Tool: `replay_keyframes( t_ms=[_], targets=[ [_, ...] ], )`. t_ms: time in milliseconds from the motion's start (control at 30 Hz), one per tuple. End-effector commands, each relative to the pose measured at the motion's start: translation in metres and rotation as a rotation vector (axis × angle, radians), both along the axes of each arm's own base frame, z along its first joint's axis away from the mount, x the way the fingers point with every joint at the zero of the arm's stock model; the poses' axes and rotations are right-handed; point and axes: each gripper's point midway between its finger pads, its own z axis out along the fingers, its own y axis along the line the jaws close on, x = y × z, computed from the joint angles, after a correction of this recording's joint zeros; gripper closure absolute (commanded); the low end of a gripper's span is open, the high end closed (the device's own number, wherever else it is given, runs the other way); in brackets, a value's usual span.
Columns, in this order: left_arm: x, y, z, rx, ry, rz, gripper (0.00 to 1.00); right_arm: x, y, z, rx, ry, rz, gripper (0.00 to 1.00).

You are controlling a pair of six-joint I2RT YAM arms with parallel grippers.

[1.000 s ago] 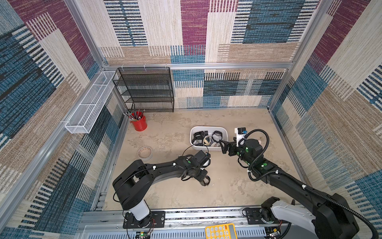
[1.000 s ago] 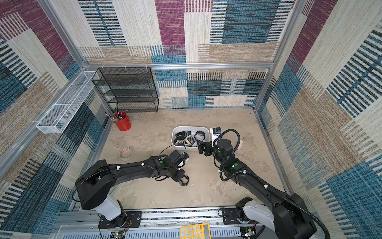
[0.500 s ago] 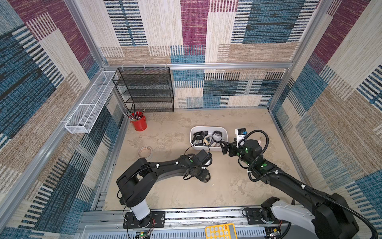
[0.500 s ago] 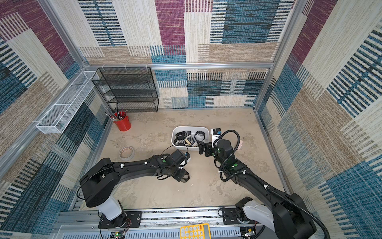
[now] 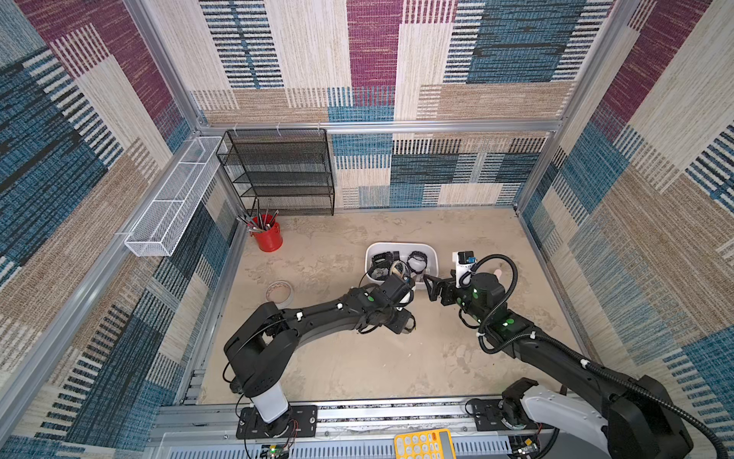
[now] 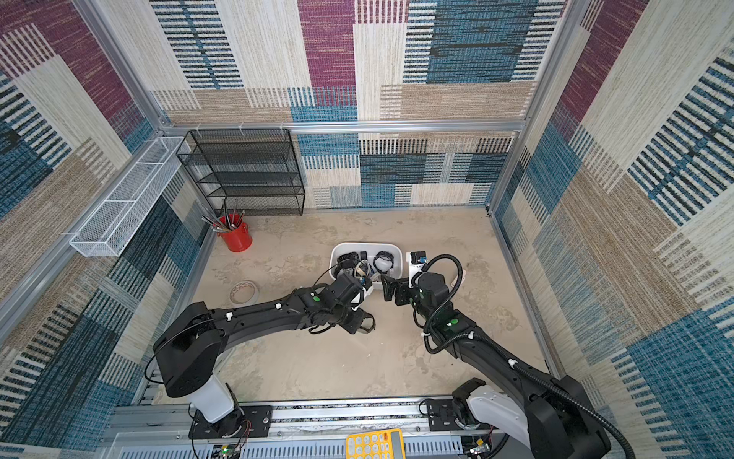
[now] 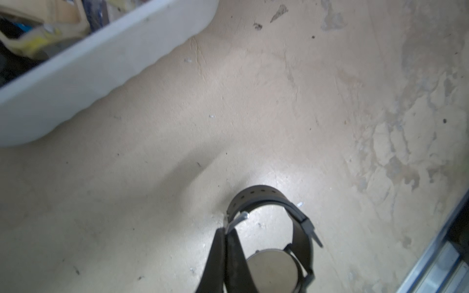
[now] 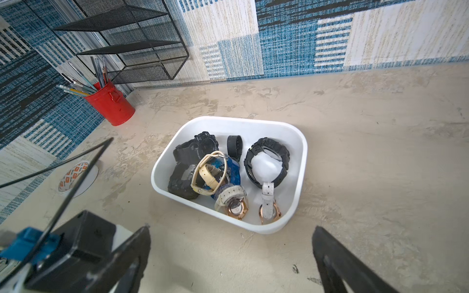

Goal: Put the watch into the storage box
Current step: Pick up the item at the center of the board.

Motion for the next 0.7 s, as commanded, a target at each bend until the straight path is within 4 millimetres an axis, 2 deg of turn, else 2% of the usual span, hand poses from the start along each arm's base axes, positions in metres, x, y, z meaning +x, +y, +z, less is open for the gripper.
replay_keyframes(
  t_ms=[0,300,667],
  targets=[
    [0.016,-0.008,0.011,-0.019,-0.056,-0.014,1.00,0.000,0.001,0.008,0.027,-0.030,0.005,0.00],
    [0.066,-0.031,0.047,-0.099,-0.180,0.012,1.00,-0.005,-0.001,0.006,0.031,-0.035,0.005,0.00],
    [0.123,-0.041,0.053,-0.140,-0.213,0.069,1.00,-0.008,-0.001,0.001,0.034,-0.030,0.014,0.00]
  ],
)
